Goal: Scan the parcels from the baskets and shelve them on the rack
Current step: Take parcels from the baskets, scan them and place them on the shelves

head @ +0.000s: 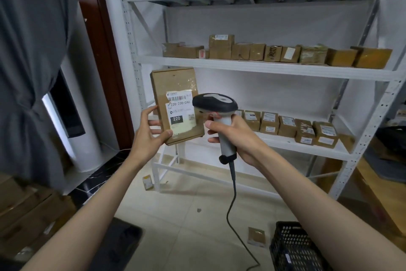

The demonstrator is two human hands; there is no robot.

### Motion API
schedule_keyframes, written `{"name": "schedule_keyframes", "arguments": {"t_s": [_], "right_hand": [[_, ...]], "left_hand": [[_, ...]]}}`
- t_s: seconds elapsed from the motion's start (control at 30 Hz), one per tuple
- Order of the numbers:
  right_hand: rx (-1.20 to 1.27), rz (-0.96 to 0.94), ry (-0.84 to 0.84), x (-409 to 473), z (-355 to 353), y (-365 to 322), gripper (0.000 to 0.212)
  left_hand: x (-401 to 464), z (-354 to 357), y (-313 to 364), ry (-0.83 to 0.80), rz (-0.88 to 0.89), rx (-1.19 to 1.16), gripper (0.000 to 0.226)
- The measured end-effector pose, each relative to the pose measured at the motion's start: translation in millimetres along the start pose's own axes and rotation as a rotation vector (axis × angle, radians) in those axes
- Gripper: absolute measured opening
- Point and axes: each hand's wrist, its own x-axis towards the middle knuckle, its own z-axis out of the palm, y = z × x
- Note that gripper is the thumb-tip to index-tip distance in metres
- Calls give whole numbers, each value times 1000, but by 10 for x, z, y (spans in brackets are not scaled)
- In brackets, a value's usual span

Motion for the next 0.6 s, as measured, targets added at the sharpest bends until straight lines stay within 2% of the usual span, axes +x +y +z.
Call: {"name": "schedule_keyframes", "arguments": {"t_s": [0.23,0.4,0.6], "right_hand": [[11,-14,10,918,531,-173,30],[60,-26,2,1570,853,-267,11],[-57,-55,52,2264,988,-390,19]], "left_hand": [[775,-749,-239,29,-35,-113,75],[1439,-1113,-402,45,-47,-139,75],[2104,-1359,-594,16,-58,-159,75]]}}
